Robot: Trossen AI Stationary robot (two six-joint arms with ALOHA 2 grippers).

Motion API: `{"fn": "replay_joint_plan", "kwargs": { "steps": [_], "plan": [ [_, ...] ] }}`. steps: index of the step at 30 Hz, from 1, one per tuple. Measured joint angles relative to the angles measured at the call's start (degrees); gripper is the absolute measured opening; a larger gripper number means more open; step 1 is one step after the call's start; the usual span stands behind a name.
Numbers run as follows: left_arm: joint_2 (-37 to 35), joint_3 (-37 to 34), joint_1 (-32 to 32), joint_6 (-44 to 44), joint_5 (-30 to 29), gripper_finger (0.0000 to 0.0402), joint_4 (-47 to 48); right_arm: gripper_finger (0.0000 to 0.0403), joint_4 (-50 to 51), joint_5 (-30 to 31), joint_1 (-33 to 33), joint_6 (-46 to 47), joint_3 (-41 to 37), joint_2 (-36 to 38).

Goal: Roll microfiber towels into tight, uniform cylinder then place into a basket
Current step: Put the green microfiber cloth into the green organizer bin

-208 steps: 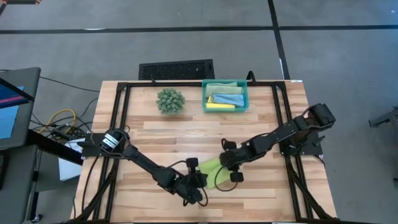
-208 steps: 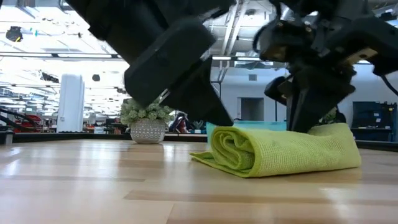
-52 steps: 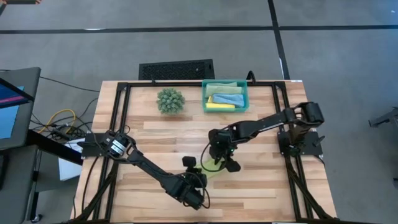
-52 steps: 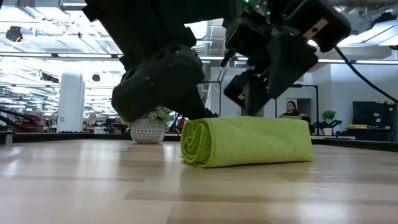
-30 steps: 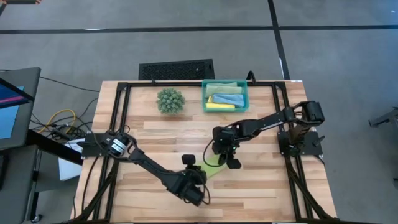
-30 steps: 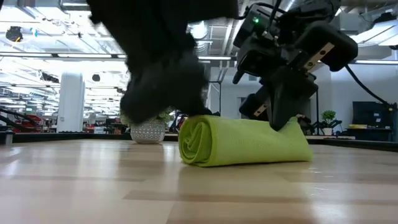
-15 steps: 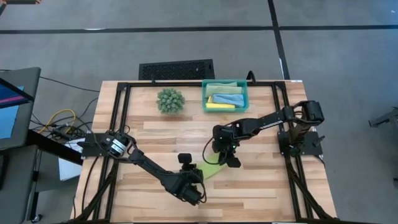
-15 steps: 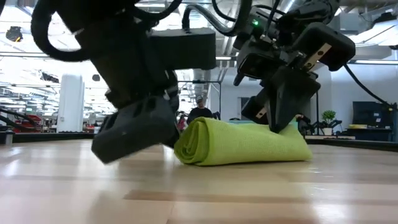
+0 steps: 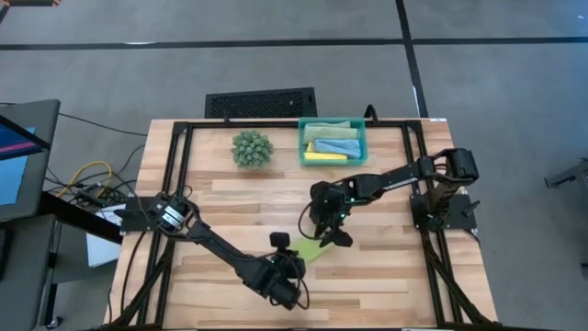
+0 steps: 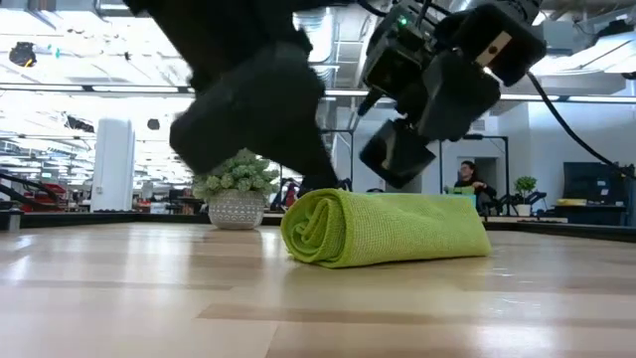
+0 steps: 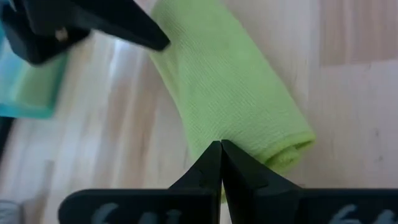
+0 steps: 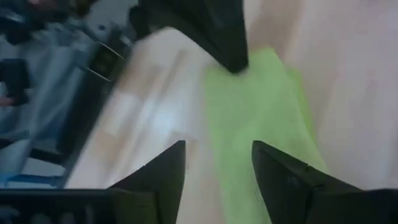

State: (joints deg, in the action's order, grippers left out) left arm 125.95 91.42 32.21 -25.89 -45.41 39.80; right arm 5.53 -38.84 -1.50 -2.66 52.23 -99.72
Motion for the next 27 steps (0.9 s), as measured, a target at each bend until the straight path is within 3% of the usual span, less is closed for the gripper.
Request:
{"fn": "replay_joint_plan", "kwargs": {
  "steps": [5,11,20,27],
  "plan": [
    [0.0,-3.4,-0.8,-0.3,4.6,0.0000,-1.1,0.0167,7.2,4.2,0.1,-0.3,0.0,0.0],
    [0.0,-4.4,-0.8,0.0,4.8,0.0000,-2.4,0.0125,10.1,7.8,0.1,-0.9,0.0,0.0],
    [0.0,-4.4,-0.7,1.2,4.9,0.0000,-2.3,0.0098,2.8,7.8,0.1,-1.6,0.0,0.5],
    [0.0,-4.4,-0.7,1.2,4.9,0.0000,-2.3,0.0118,-6.0,7.5,-1.2,1.2,0.1,-3.2]
  ]
}}
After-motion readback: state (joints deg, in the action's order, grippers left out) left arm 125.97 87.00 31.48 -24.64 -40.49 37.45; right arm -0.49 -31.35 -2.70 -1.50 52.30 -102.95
